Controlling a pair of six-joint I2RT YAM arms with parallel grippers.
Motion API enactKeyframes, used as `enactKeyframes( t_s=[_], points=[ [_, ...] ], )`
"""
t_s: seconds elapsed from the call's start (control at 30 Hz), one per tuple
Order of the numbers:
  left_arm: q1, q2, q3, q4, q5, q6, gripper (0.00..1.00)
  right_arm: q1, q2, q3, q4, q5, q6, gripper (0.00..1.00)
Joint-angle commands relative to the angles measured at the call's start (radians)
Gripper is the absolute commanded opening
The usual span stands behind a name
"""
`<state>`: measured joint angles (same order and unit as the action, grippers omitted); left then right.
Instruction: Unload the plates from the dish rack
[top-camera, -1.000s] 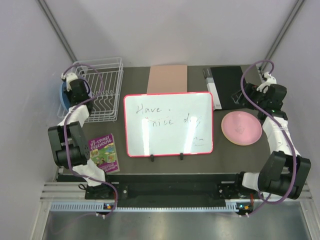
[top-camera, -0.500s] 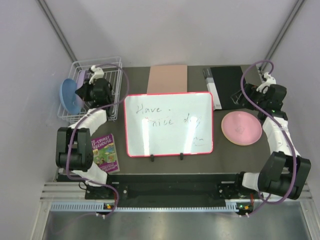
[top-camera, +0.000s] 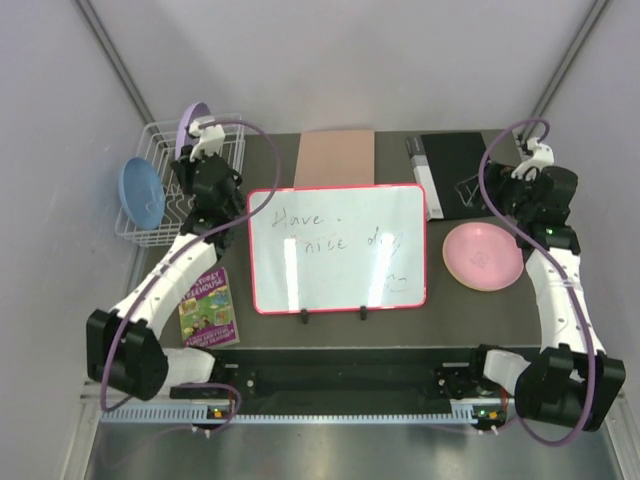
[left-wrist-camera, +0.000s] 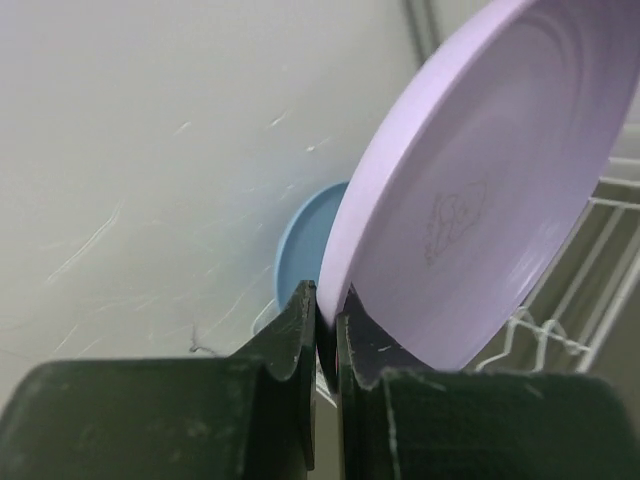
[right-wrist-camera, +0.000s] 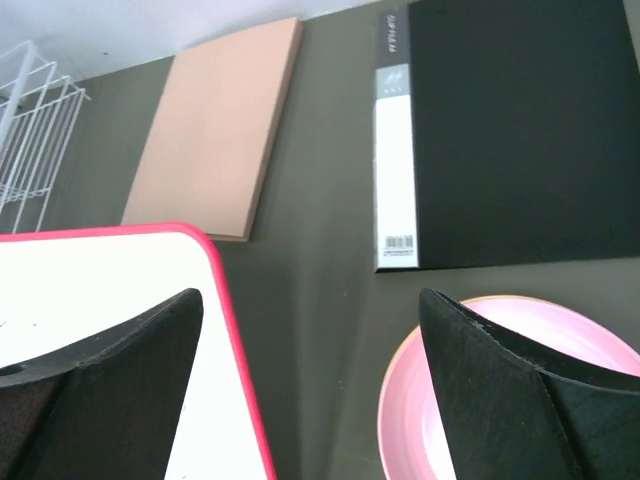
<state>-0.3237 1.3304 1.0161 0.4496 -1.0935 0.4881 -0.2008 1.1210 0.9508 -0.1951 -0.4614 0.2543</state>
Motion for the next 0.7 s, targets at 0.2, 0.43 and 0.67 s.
enactKeyframes(
  t_s=[0.2, 0.43, 0.67],
  points=[
    [-0.055, -0.168, 0.216, -0.591, 0.62, -0.691, 0.0, 0.129, -0.069, 0.068, 0.083, -0.174, 0.062, 0.92],
    [-0.136, -0.116, 0.174, -0.477, 0.979, -0.908, 0.0, 0.288, -0.064, 0.062, 0.187, -0.152, 0.122, 0.92],
    [-0.268, -0.036, 0.177, -0.454, 1.017, -0.97, 0.0, 0.385, -0.02, 0.06, 0.253, -0.103, 0.131, 0.91]
  ],
)
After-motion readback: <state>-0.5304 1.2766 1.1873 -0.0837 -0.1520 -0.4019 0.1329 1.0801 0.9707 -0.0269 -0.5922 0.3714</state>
